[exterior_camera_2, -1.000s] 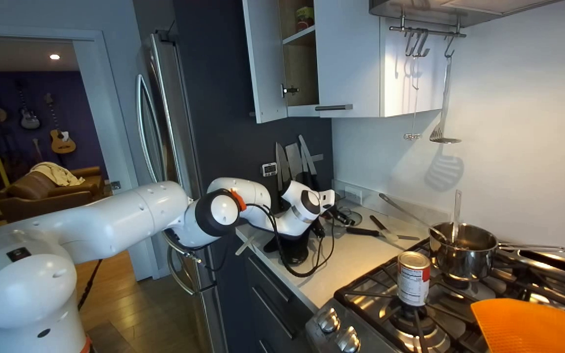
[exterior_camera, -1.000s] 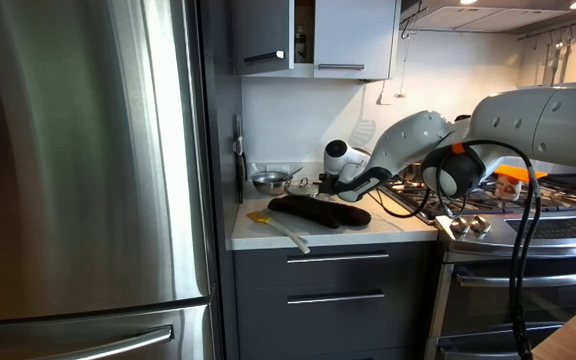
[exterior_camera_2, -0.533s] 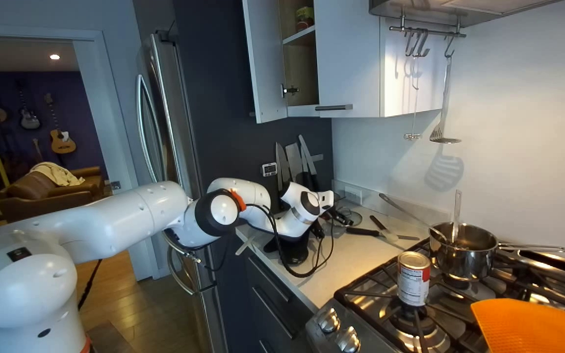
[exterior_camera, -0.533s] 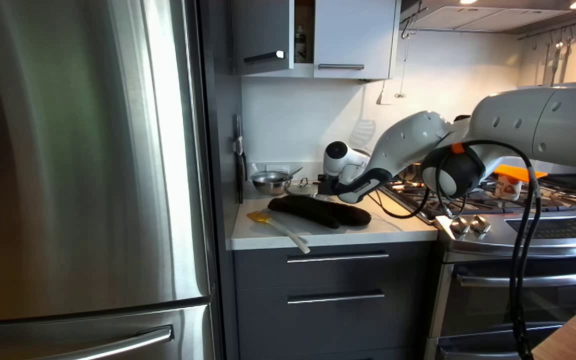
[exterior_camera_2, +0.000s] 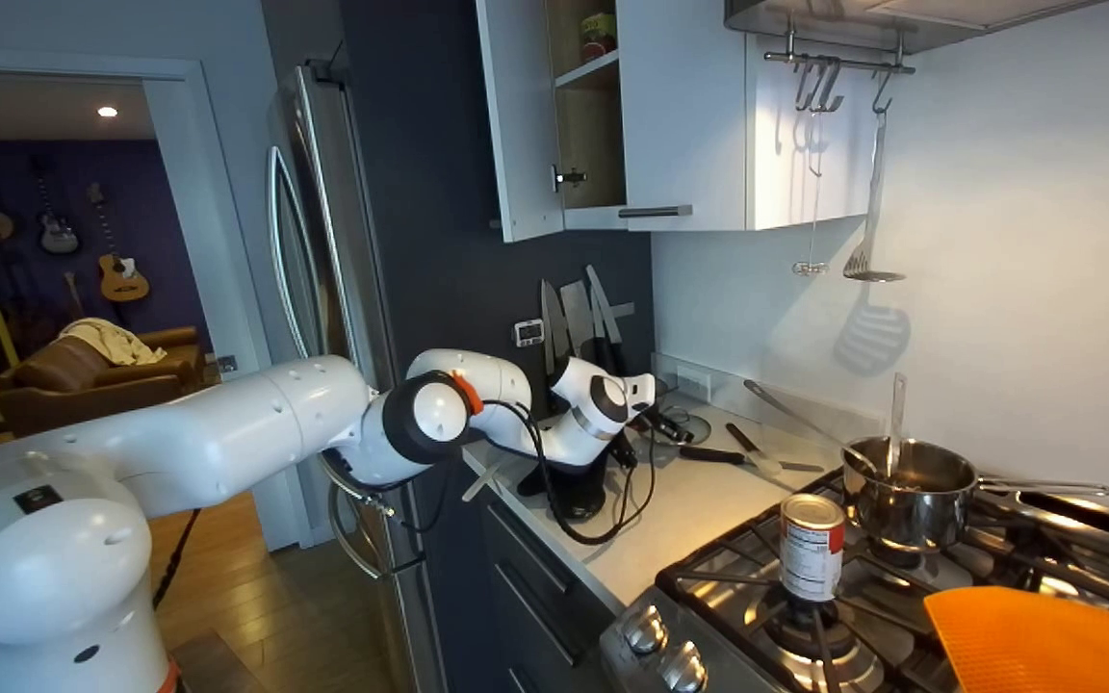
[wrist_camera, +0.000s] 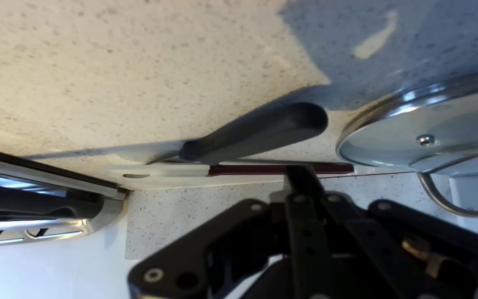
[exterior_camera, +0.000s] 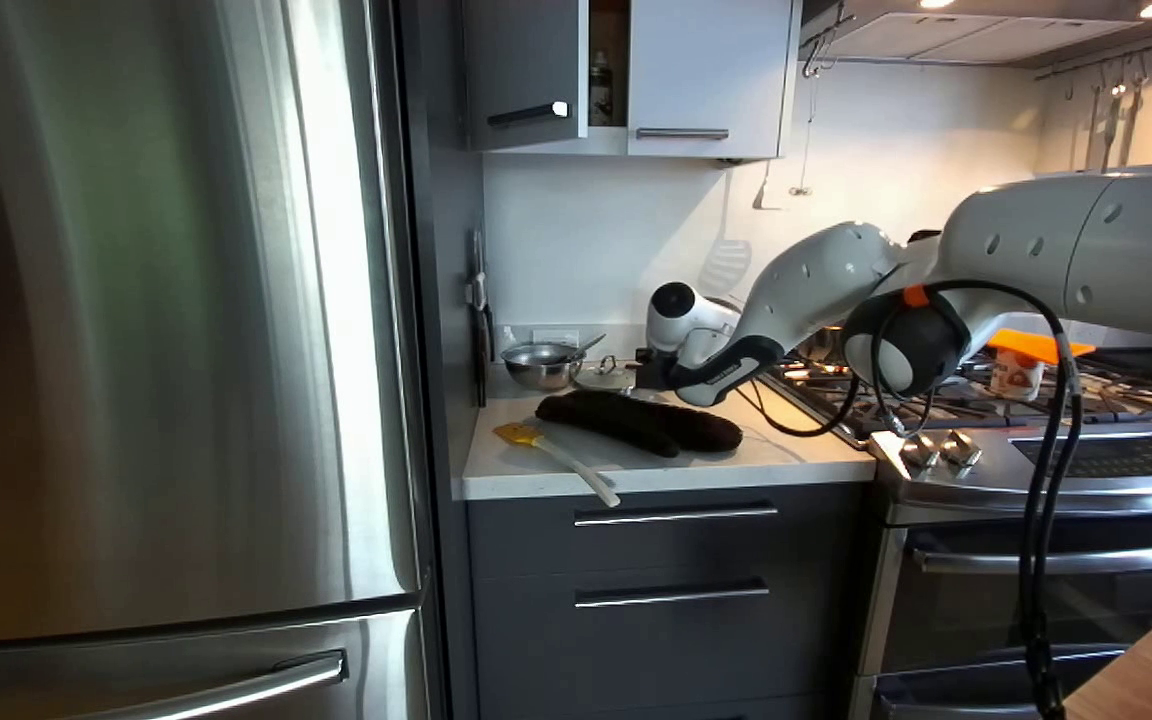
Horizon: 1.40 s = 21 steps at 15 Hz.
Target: Move the straight spatula to the front right side of the counter
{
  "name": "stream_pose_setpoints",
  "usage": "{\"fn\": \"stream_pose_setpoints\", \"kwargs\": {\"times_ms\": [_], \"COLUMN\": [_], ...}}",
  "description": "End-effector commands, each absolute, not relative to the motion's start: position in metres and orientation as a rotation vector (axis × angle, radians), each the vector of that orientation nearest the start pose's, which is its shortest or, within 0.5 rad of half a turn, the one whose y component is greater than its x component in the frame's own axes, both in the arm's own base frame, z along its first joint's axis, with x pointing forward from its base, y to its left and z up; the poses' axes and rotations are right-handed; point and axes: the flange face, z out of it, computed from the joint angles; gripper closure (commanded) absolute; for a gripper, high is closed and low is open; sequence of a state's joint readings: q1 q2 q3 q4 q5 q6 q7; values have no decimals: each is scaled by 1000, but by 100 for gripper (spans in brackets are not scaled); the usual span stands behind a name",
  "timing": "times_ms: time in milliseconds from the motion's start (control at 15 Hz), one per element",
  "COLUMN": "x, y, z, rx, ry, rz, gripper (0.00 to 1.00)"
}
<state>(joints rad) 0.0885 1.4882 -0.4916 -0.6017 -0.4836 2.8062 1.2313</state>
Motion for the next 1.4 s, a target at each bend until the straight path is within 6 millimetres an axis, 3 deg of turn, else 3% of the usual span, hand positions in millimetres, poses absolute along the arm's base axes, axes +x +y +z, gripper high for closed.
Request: {"fn": "stream_pose_setpoints", "kwargs": {"times_ms": [0, 400, 1000, 1333], "x": [835, 832, 827, 824], "y": [-38, -45, -46, -52], "z": [152, 145, 134, 125], "rx": [-2888, -2927, -2971, -3019], "ry": [883, 831, 560, 513], "rz": [-1549, -1493, -1481, -1425], "gripper": [100, 100, 100, 100]}}
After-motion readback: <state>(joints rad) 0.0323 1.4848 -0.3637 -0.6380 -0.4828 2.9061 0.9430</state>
